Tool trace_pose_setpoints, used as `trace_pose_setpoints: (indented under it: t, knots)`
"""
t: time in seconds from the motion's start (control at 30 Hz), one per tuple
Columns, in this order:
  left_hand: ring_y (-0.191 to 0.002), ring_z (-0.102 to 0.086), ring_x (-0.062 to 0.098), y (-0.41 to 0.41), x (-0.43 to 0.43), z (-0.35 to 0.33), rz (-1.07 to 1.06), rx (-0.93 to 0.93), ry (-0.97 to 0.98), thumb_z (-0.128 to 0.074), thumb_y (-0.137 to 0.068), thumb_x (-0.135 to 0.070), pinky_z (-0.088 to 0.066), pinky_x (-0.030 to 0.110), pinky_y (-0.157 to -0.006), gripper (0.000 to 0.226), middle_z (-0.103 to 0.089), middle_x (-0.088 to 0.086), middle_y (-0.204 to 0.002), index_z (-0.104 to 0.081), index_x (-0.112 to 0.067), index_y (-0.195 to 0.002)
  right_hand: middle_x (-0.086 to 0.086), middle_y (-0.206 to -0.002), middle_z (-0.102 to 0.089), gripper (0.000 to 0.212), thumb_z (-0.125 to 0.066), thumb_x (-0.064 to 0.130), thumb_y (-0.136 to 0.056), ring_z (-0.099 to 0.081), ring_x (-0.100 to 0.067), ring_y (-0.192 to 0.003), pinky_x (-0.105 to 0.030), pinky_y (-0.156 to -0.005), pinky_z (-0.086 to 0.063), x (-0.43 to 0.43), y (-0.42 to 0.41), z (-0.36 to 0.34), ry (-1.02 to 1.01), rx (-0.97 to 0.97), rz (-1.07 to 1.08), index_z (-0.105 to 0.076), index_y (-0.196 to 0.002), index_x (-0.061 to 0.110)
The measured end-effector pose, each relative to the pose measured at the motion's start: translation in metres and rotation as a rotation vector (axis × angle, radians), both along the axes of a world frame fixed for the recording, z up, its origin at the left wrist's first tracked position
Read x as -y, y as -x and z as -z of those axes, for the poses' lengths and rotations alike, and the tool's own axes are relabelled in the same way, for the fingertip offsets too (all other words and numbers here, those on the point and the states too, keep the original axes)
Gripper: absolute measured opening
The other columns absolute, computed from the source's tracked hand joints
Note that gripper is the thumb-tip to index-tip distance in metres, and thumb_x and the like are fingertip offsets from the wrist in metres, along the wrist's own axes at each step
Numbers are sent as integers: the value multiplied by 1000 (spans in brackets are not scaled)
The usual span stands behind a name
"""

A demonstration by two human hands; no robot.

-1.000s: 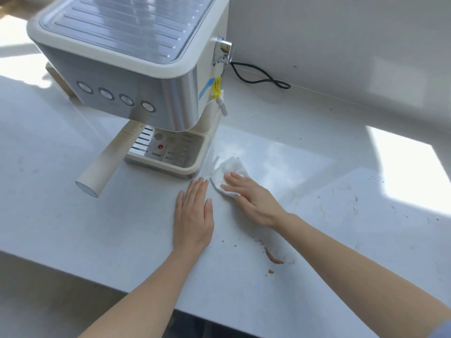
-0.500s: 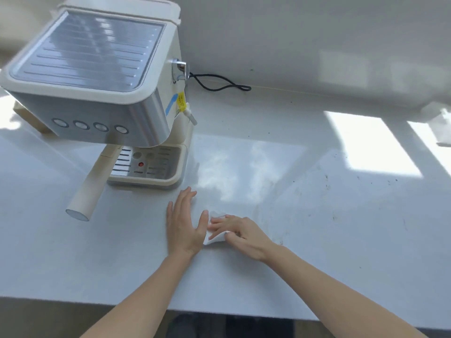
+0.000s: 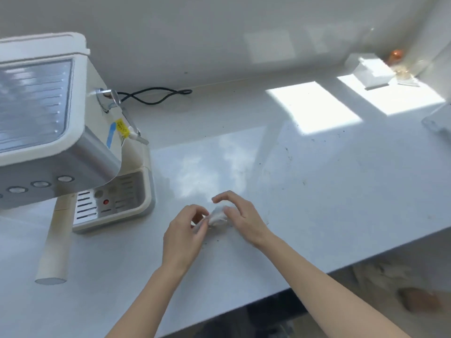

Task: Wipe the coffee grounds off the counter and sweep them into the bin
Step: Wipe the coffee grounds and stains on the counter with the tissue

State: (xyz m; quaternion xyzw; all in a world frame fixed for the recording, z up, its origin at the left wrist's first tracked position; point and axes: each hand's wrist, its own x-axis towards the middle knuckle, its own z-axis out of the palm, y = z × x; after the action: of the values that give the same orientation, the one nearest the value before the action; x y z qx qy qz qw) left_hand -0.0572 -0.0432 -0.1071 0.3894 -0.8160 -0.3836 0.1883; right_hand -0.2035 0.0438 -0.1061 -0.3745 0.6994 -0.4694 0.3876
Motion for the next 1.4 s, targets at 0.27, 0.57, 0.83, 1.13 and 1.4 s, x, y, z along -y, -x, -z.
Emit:
trace_pose_setpoints:
  t: [0.27,0.57,0.83,1.13,1.4]
  knots:
    - [-63,-48,9,-23,13,-3,-258,-44,236,-65,-81,-11,-35,21,-51,22,-54,-10,-76,-53,-30,-81,-5,-135,-53,37,-36,13,-91,-42,-22,-131,-43,-117,-18,-131,82,27,-209,-709,557,-59,-121,14]
    - [-61,-50,18,-7,-16,32,-147,312,3,-50,-90,-25,-36,32,-52,16,-54,1,-64,-46,-18,-76,-2,-161,-8,58,-20,43,-98,-2,-23,-148,-48,-119,-6,-152,89,58,-772,-874,450,-9,-152,24]
    - [-62,-44,28,25,-28,32,-197,350,-82,-32,-96,-19,-27,35,-57,20,-46,3,-64,-37,-14,-78,-4,-161,-7,60,-14,46,-97,-2,-24,-148,-49,-119,-6,-153,88,61,-791,-899,437,-7,-152,23]
    - [-61,-42,24,77,-55,32,-112,217,-254,-32,-94,-18,-30,36,-56,30,-41,0,-62,-28,-22,-65,-4,-162,-5,63,-7,49,-95,0,-25,-148,-48,-119,-2,-153,88,62,-792,-904,439,-5,-152,23]
    - [-55,-35,18,109,-89,33,81,160,-280,-32,-96,-18,-30,35,-55,32,-37,0,-60,-26,-23,-65,-3,-162,-2,61,-9,48,-96,2,-23,-148,-47,-119,-1,-153,88,64,-795,-906,435,-3,-152,24]
